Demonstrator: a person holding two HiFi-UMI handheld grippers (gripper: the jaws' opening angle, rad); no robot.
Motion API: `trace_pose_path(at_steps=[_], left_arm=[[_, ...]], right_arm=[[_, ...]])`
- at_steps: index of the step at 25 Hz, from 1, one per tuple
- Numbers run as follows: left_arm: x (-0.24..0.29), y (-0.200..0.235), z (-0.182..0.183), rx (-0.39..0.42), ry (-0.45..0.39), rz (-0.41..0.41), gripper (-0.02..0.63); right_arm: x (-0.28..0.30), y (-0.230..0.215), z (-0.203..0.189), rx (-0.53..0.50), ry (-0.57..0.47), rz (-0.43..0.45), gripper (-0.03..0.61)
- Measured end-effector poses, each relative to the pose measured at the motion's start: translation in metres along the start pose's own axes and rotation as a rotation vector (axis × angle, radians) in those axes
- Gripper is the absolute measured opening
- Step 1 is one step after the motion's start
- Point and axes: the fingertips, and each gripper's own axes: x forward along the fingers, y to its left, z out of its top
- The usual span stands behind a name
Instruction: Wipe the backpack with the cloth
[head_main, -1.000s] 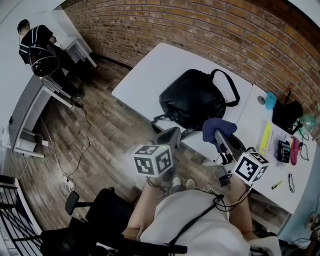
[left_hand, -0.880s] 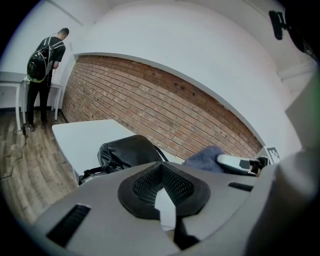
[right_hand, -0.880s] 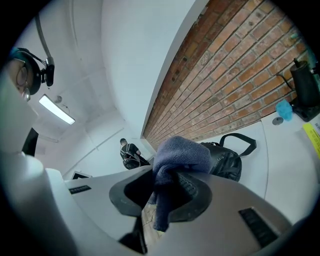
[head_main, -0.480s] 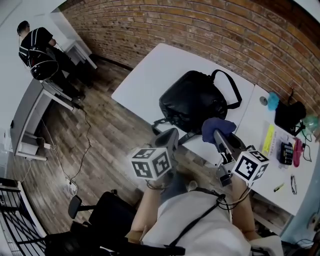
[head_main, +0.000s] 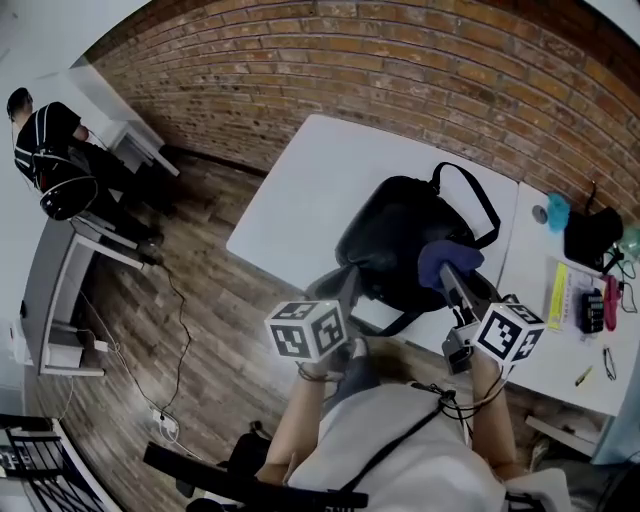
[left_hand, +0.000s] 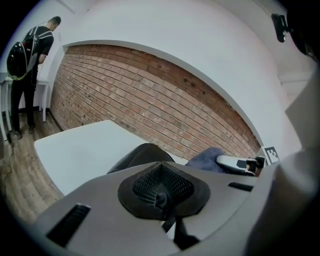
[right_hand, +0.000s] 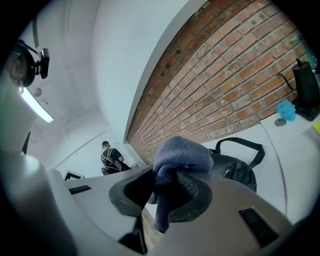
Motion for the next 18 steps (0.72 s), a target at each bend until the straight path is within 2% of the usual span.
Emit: trace_pose_path(at_steps=[6,11,15,18], left_arm=[[0.025,0.035,0.034,0.052,0.072,-0.098,0.003],[0.048,0.048,0.041,0.058,0.133,-0.183,0.004],[0.066,0.047,0.039,0.068,0.176,-0.224,0.003],[0.08,0.049,0.038,0.066,0.19,-0.217,0.005]], right_arm=[[0.041,0.006,0.004,0.035,-0.077,-0.071,0.074],[0.061,0.009,0.001,0.063,-0.1,-0.108,0.074],[0.069,0.0,0.0,0.078,-0.08,-0.152,0.074],[0.075,-0.007,0.006,0.07,-0.071,-0.148,0.074]])
